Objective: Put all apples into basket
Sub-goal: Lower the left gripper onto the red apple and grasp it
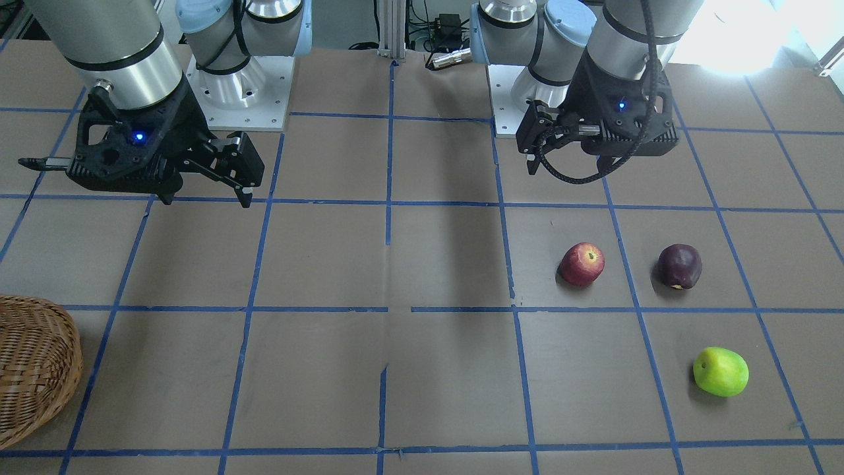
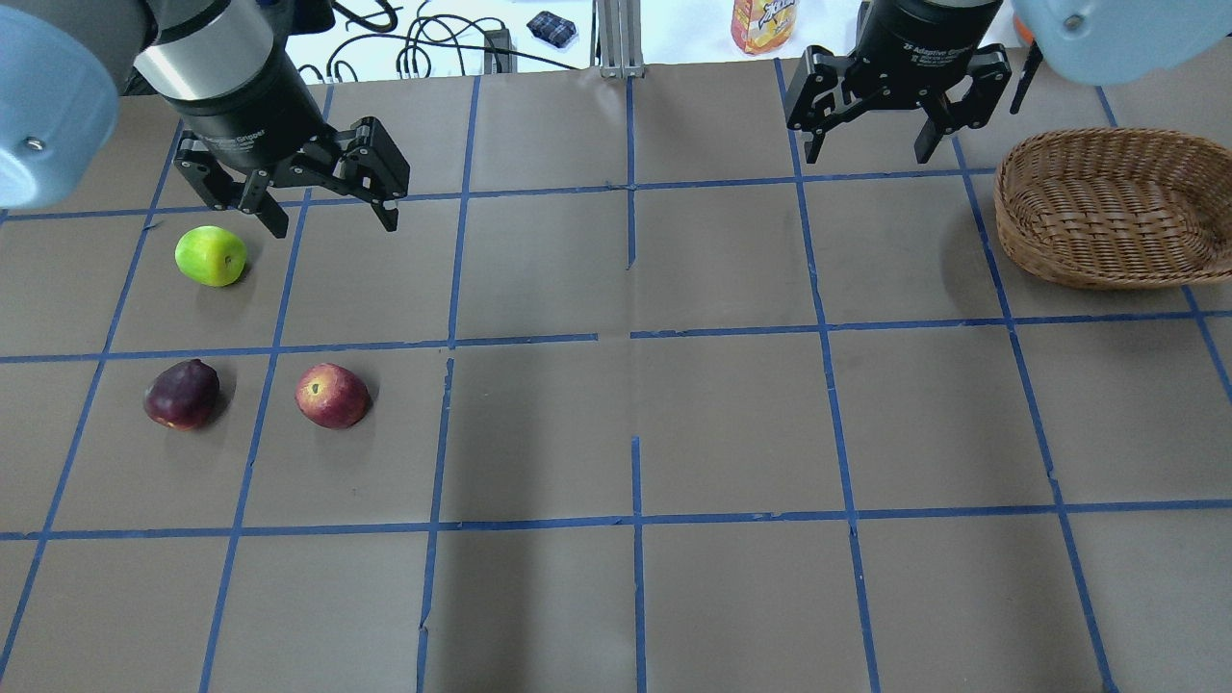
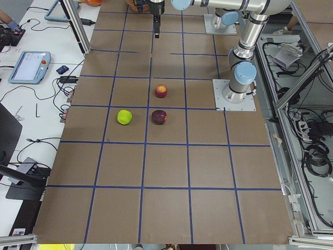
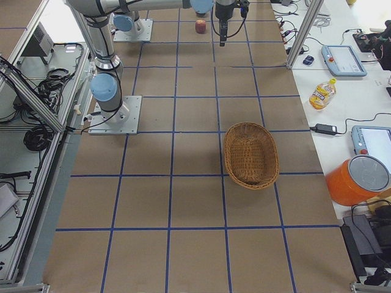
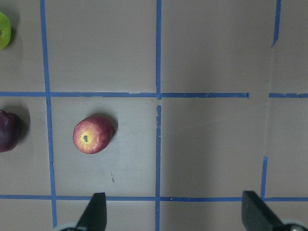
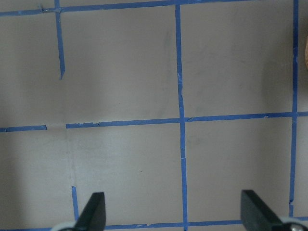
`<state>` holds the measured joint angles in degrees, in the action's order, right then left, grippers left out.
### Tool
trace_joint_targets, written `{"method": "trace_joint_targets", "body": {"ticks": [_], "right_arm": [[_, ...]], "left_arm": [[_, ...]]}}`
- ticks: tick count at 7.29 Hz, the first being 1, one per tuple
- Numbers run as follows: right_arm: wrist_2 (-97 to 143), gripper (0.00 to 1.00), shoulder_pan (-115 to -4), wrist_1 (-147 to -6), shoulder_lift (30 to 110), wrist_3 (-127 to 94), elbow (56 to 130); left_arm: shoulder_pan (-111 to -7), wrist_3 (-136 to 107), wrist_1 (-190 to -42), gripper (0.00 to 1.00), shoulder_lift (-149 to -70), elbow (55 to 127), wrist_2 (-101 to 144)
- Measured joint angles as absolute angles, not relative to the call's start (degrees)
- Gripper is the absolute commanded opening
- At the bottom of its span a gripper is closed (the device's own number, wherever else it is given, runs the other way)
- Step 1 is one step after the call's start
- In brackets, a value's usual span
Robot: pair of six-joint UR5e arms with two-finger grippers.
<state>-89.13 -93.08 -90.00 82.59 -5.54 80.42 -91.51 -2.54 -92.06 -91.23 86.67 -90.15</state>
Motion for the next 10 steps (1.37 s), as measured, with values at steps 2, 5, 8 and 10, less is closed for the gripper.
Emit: {"method": "trace_joint_targets", "body": {"ticks": [2, 5, 8, 10], "right_arm": [[-89.14, 1.00, -93.13, -89.96, 82.64, -5.54, 80.42], [-89.12, 1.00, -93.16, -90.06, 82.65, -5.54, 80.35], [-89.12, 1.00, -93.20, -90.00, 82.70, -5.54, 80.31], [-89.10, 1.00, -93.27, -90.00, 82.69, -5.54, 80.31]], "left_arm": [[-91.68, -2.30, -91.88, 1.00, -91.26, 86.54, -90.69], [-91.18, 3.51, -90.65, 1.00, -93.82, 88.07, -90.95], [-85.70, 10.61, -82.82, 1.00, -98.36, 95.01, -90.83], [-78.49, 17.12, -75.73, 1.00, -100.35, 102.41, -90.48]]}}
